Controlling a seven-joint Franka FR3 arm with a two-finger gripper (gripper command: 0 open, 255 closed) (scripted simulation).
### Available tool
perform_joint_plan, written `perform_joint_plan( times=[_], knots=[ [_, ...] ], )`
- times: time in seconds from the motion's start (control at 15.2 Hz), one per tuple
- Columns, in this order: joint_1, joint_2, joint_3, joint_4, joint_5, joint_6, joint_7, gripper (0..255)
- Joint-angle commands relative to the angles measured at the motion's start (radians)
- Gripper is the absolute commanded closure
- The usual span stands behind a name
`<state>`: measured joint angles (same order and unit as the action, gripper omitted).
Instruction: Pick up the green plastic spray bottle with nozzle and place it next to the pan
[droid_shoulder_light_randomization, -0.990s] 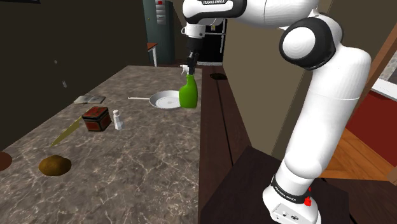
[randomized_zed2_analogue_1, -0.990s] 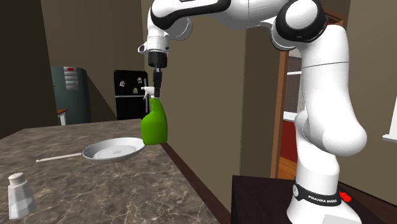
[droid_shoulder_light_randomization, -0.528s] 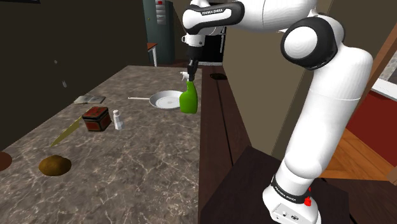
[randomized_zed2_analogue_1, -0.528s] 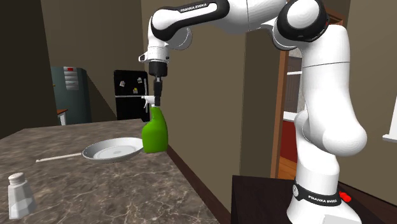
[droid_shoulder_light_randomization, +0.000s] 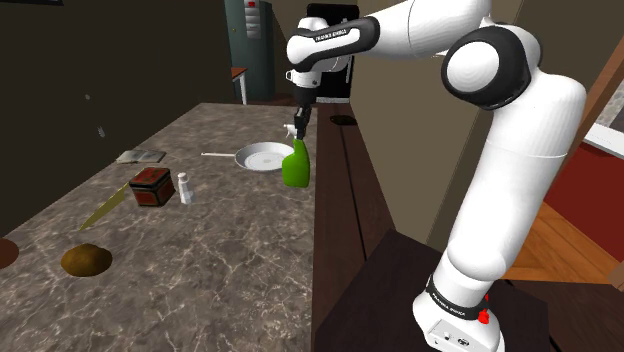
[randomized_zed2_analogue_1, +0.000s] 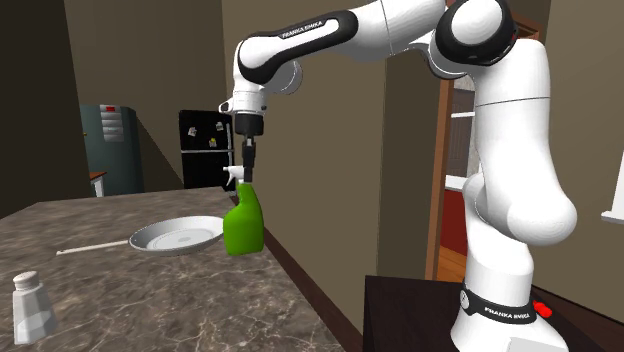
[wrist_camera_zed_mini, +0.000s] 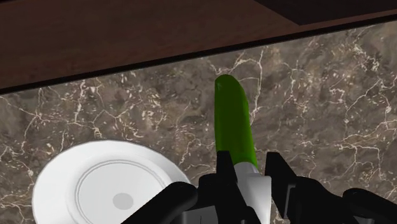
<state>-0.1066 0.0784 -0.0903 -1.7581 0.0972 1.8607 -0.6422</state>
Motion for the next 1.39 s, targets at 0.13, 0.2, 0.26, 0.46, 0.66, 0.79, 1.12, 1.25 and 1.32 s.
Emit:
perform_joint_plan(
  times=[0.13, 0.2, 0.26, 0.46, 0.66, 0.79, 1.12, 1.25, 1.32],
  knots=[
    [0.000, -0.001, 0.000, -0.010, 0.000, 0.010, 0.000, 255],
    [0.000, -0.001, 0.000, -0.010, 0.000, 0.010, 0.000, 255],
    [0.000, -0.001, 0.000, -0.010, 0.000, 0.010, 0.000, 255],
    [0.000, -0.001, 0.000, -0.010, 0.000, 0.010, 0.000, 0],
    [0.000, -0.001, 0.000, -0.010, 0.000, 0.010, 0.000, 0],
    [0.000, -0.001, 0.000, -0.010, 0.000, 0.010, 0.000, 0],
    [-0.005, -0.005, -0.004, 0.111, -0.003, -0.116, 0.002, 0],
    [-0.005, -0.005, -0.004, 0.111, -0.003, -0.116, 0.002, 0],
    [-0.005, -0.005, -0.004, 0.111, -0.003, -0.116, 0.002, 0]
  ],
)
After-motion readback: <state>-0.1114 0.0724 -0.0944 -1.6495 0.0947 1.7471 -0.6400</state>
